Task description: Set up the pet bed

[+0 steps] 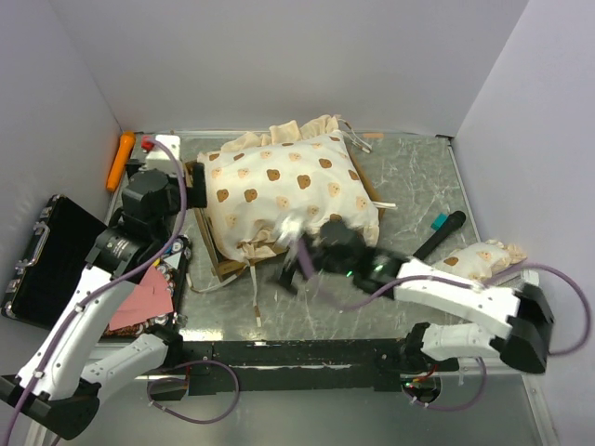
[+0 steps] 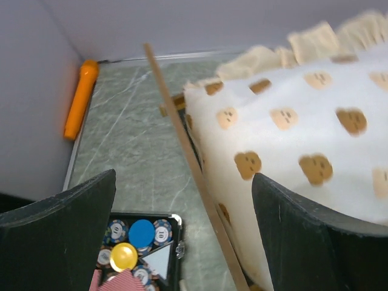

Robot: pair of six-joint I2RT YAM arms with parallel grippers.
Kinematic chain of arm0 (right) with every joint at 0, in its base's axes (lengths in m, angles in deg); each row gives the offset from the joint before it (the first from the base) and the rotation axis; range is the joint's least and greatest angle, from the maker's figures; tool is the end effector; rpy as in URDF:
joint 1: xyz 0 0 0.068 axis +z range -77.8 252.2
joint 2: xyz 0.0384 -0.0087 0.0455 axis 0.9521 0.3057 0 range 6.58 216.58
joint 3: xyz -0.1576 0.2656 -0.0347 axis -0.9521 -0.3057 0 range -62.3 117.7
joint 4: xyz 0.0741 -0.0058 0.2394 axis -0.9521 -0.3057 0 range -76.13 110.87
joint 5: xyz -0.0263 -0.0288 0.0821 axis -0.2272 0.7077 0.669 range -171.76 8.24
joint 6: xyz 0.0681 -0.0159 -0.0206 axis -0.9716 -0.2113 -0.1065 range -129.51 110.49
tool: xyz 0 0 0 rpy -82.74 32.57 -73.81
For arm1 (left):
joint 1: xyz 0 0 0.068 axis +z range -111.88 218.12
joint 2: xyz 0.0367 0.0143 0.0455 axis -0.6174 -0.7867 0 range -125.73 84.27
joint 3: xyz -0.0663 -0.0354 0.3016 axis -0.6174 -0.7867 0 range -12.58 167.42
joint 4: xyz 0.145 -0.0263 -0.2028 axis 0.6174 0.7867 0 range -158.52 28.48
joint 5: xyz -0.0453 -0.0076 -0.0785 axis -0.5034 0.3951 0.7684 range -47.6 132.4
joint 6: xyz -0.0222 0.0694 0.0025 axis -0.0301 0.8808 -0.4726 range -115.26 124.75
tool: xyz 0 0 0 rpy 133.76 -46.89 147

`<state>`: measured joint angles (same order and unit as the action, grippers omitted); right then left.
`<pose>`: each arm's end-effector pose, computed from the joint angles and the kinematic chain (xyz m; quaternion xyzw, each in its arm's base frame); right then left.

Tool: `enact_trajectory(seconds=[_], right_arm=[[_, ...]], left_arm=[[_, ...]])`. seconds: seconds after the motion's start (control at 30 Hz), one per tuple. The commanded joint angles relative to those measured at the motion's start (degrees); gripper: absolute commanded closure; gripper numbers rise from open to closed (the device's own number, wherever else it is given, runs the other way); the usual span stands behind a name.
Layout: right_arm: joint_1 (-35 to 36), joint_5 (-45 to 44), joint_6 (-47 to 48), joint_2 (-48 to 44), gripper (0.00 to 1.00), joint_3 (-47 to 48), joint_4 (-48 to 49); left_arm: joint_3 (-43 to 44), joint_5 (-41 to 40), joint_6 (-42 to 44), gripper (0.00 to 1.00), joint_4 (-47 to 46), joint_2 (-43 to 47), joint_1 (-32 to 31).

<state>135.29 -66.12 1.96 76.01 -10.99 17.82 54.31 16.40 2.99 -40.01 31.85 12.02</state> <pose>0.1111 0.2549 0.3338 -0.5562 0.6037 0.3449 0.4552 0.1651 -0.0513 0.4390 0.0267 0.7799 0.0277 0.6247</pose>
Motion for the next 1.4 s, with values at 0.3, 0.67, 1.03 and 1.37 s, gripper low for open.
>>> enact_trajectory(seconds=[0.3, 0.67, 1.03, 1.37], right_arm=[[-53.1, -15.9, -19.5, 0.2, 0.08, 9.3, -11.7], [-59.5, 6.7, -15.9, 22.2, 0.23, 21.4, -12.7], [-59.4, 7.7, -17.4, 17.9, 0.37, 8.0, -10.3], [-51.1, 3.8, -18.4, 3.1, 0.47, -6.7, -13.6]], left_arm=[[-1.7, -2.5, -22.9, 0.04, -3.5, -7.5, 8.1], [1.6, 7.7, -16.3, 0.31, -0.7, -15.6, 8.1], [4.2, 17.4, -6.4, 0.93, -6.2, -22.2, 10.7], [13.2, 17.7, 7.4, 0.94, -20.0, -32.2, 15.3]])
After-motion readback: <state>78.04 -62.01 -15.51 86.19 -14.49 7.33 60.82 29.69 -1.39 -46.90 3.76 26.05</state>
